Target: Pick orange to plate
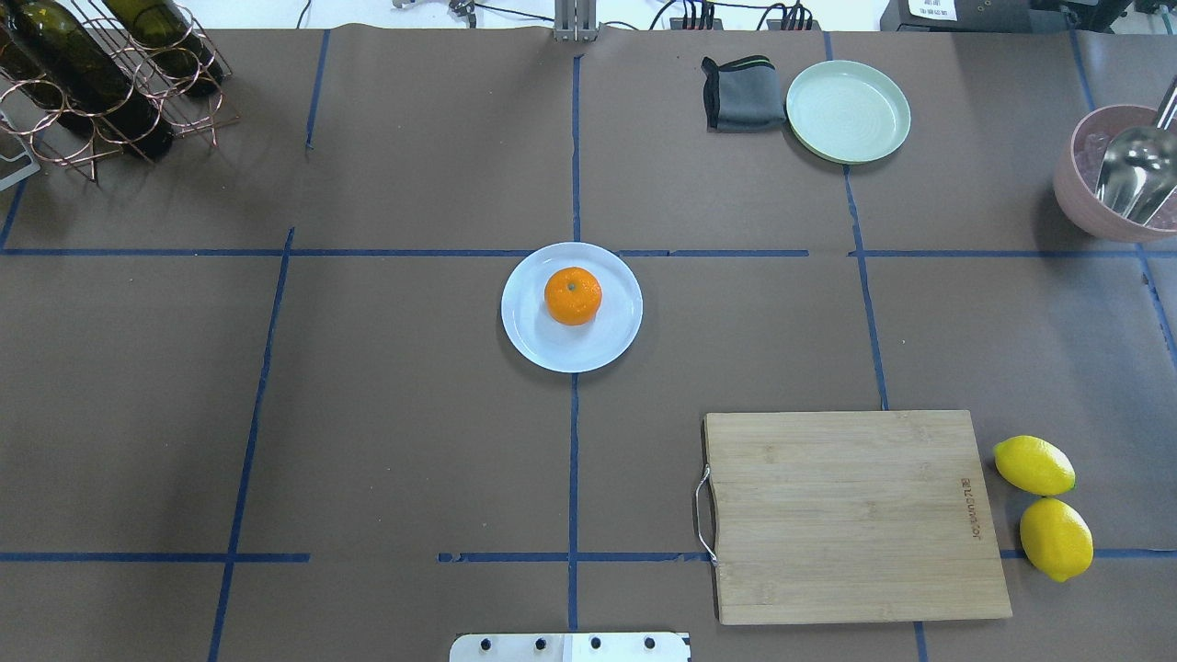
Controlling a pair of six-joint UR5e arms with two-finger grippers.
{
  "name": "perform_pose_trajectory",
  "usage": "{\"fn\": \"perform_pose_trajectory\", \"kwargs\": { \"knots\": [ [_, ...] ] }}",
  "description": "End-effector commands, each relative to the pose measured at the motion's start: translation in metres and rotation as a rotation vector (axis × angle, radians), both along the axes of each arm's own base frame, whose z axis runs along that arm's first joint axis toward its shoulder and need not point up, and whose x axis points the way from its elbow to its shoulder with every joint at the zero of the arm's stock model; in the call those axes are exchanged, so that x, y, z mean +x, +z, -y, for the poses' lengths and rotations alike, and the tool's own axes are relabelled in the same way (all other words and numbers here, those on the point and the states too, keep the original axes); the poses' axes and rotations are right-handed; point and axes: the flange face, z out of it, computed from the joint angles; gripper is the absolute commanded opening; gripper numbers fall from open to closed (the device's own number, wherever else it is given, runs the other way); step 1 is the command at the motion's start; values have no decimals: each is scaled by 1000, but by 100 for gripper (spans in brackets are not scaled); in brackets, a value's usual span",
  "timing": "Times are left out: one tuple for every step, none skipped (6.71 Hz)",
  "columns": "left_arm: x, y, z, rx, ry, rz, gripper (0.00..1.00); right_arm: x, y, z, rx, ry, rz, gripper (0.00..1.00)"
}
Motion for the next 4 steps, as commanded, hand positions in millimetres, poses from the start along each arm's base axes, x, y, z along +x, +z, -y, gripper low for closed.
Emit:
{"fn": "perform_pose_trajectory", "kwargs": {
  "knots": [
    [-1,1,-1,-1,-1,5,100,2,19,-10,-22,16,-3,100],
    [-1,1,-1,-1,-1,5,100,4,29,-20,-51,45,1,100],
    [-1,1,-1,-1,-1,5,100,4,38,-29,-45,68,0,100],
    [-2,1,-1,0,-4,6,100,5,48,-37,-47,117,-1,100]
  ]
}}
